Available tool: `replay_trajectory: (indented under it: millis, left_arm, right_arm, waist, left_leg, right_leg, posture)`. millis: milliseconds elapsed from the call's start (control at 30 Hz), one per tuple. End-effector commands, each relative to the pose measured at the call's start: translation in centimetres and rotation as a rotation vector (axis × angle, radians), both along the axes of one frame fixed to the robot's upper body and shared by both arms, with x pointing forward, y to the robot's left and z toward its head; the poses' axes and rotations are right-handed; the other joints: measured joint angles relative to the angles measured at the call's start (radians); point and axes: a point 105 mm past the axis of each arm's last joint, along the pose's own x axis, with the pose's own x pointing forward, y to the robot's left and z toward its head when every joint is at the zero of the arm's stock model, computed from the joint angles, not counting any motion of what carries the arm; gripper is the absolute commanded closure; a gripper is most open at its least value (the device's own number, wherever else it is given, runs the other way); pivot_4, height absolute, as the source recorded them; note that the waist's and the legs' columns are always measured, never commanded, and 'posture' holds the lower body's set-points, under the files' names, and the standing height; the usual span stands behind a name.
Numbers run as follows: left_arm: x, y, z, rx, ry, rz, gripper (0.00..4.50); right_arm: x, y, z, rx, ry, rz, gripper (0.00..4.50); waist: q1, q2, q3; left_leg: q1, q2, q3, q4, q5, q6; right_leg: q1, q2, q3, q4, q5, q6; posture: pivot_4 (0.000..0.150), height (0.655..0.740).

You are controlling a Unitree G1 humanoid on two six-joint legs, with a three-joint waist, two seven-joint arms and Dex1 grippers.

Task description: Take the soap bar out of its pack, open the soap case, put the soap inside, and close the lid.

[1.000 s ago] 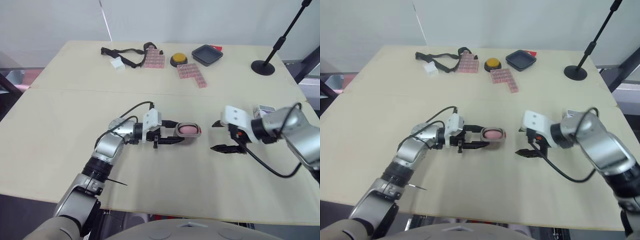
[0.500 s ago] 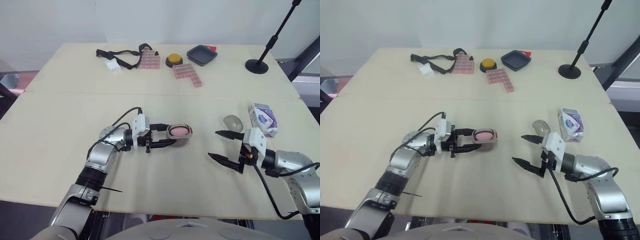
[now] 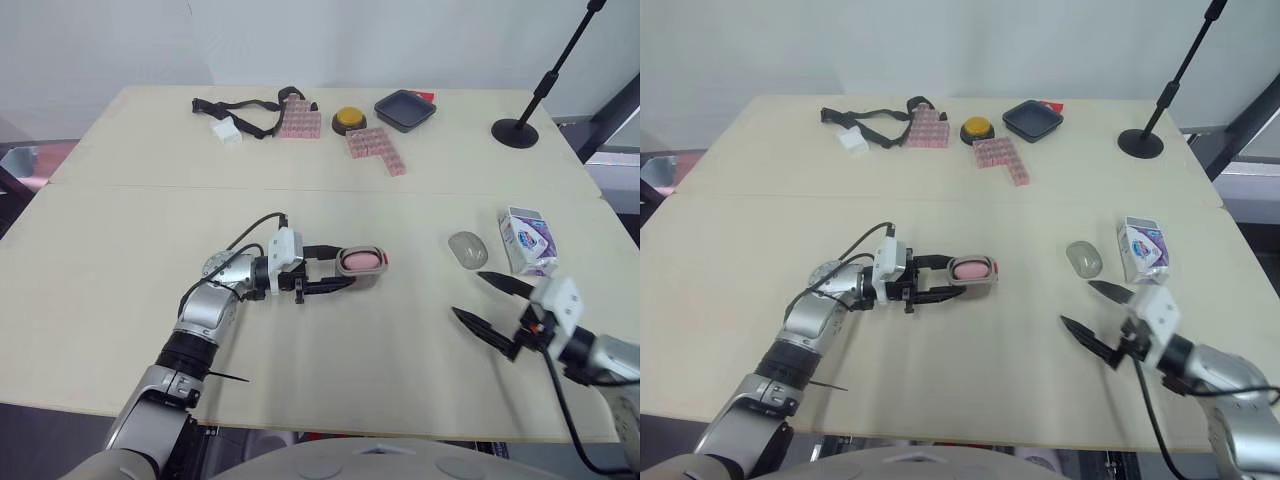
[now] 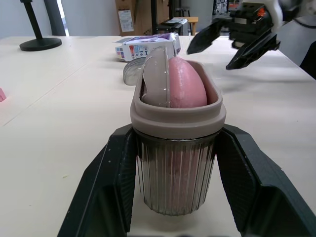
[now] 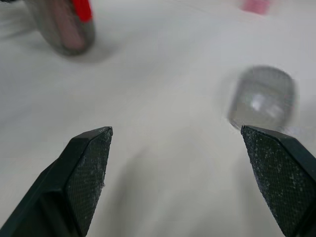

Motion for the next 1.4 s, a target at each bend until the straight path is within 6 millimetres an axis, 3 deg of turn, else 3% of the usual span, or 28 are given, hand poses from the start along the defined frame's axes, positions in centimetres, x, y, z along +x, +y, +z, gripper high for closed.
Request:
replay_trajectory:
  millis: [33, 233, 433, 600, 800, 900, 1133, 1400]
  left_arm:
    - [-0.4, -0.2, 1.4, -0.021, -0.056, -0.022, 2.63]
    - [-1.5, -0.6, 1.0, -0.008, -0.041, -0.078, 2.63]
    - [-1.7, -0.9, 1.2, -0.001, -0.015, -0.102, 2.63]
    - [-1.7, -0.9, 1.0, 0.012, -0.002, -0.109, 2.63]
    - [-1.5, -1.1, 1.0, 0.011, 0.005, -0.103, 2.63]
    - [-1.3, -1.4, 1.1, 0.007, 0.003, -0.101, 2.63]
    - [-1.0, -2.1, 1.3, -0.004, -0.007, -0.096, 2.63]
    - [-1.0, -2.3, 1.2, 0.001, -0.013, -0.094, 2.63]
  right_arm:
    - [-1.5, -2.3, 1.3, -0.016, -0.047, -0.108, 0.04]
    - [-3.1, -3.7, 0.7, -0.019, -0.017, -0.205, 0.04]
    - [-1.5, -4.4, 1.3, -0.054, -0.007, -0.284, 0.04]
    - [1.3, -4.0, 3.9, -0.134, 0.134, -0.245, 0.04]
    - [4.8, -2.7, 9.8, -0.037, 0.208, -0.197, 0.04]
    - [6.9, -1.6, 11.7, -0.111, 0.269, -0.201, 0.04]
    - [8.6, 0.5, 10.7, -0.296, 0.574, -0.217, 0.04]
    - [10.6, 2.9, 10.0, -0.29, 0.722, -0.135, 0.04]
  waist:
    - [-0.001, 0.0, 0.0]
    - [-0.008, 0.0, 0.0]
    - [-0.013, 0.001, -0.001]
    - [-0.019, 0.005, -0.001]
    - [-0.01, 0.007, -0.001]
    - [-0.007, 0.008, -0.001]
    - [0.012, 0.009, -0.001]
    - [0.03, 0.009, -0.001]
  left_leg:
    - [0.0, 0.0, 0.0, 0.0, 0.0, 0.0]
    - [0.001, 0.0, 0.0, -0.004, 0.0, 0.001]
    - [0.002, -0.001, 0.0, -0.005, 0.0, 0.001]
    - [0.005, -0.001, 0.0, -0.005, 0.001, 0.001]
    - [0.018, -0.002, 0.001, -0.013, 0.001, 0.0]
    - [0.018, -0.002, 0.001, -0.015, 0.002, -0.002]
    - [0.016, -0.001, 0.0, -0.015, 0.005, -0.007]
    - [0.015, -0.001, 0.001, -0.015, 0.004, -0.008]
  right_leg:
    - [0.0, 0.0, 0.0, 0.0, 0.0, 0.0]
    - [0.003, 0.0, 0.0, -0.003, 0.0, 0.0]
    - [0.004, -0.001, 0.0, -0.003, 0.0, 0.0]
    - [0.006, -0.001, 0.0, -0.003, 0.0, 0.0]
    - [0.016, -0.001, 0.001, -0.011, 0.0, 0.001]
    - [0.016, 0.0, 0.0, -0.012, 0.0, 0.001]
    - [0.016, 0.002, 0.0, -0.014, 0.0, 0.001]
    - [0.015, 0.002, 0.0, -0.011, 0.0, 0.001]
  posture:
    - [0.15, 0.74]
    - [0.15, 0.74]
    - [0.15, 0.74]
    - [0.15, 0.74]
    - [0.15, 0.74]
    - [0.15, 0.74]
    - [0.15, 0.74]
    - [0.15, 0.74]
